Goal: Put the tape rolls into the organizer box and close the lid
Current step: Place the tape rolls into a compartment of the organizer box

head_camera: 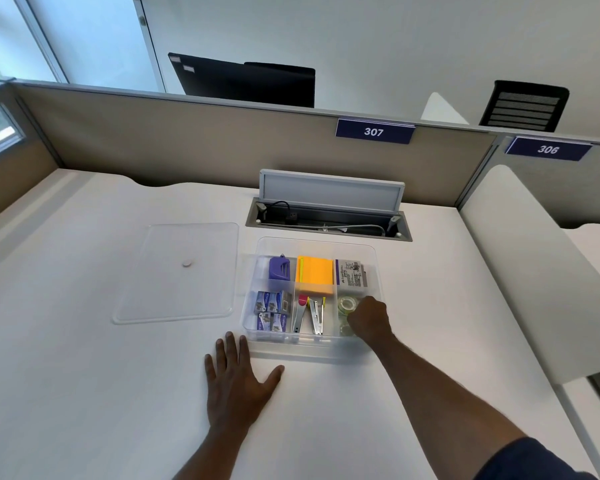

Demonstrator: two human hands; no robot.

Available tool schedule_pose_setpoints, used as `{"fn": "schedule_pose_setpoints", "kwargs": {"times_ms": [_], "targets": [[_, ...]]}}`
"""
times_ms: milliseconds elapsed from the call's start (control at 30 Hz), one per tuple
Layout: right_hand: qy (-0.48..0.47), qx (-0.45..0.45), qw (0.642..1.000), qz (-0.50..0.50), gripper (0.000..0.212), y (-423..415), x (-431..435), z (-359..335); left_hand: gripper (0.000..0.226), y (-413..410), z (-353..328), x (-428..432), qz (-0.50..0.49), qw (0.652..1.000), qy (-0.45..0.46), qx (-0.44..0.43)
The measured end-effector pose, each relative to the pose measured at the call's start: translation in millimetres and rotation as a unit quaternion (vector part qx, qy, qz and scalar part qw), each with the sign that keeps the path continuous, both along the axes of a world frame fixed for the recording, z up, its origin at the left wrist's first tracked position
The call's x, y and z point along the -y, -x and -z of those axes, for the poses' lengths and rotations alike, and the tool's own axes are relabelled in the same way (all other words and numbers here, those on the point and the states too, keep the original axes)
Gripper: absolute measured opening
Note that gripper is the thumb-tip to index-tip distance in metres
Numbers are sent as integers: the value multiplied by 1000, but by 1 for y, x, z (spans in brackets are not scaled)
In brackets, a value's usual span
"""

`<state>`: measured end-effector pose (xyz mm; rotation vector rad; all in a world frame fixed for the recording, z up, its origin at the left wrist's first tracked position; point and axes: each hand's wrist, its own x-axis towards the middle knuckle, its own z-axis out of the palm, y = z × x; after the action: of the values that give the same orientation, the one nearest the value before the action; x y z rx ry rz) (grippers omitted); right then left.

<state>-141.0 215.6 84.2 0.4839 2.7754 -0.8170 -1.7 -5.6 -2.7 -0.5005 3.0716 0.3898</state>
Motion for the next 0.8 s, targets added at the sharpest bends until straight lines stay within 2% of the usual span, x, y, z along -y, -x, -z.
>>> {"fn": "schedule_pose_setpoints", "kwargs": {"times_ms": [267, 533, 800], "targets": [[-17, 46, 999, -20, 36, -4, 4, -2, 104, 0, 1, 0, 0, 1000, 4, 1], [-38, 5, 999, -38, 30, -8, -2, 2, 105, 0, 1, 0, -1, 1000, 3, 2], [-41, 4, 998, -46, 31, -9, -3, 2, 106, -1, -1, 0, 1, 1000, 0, -1]]}}
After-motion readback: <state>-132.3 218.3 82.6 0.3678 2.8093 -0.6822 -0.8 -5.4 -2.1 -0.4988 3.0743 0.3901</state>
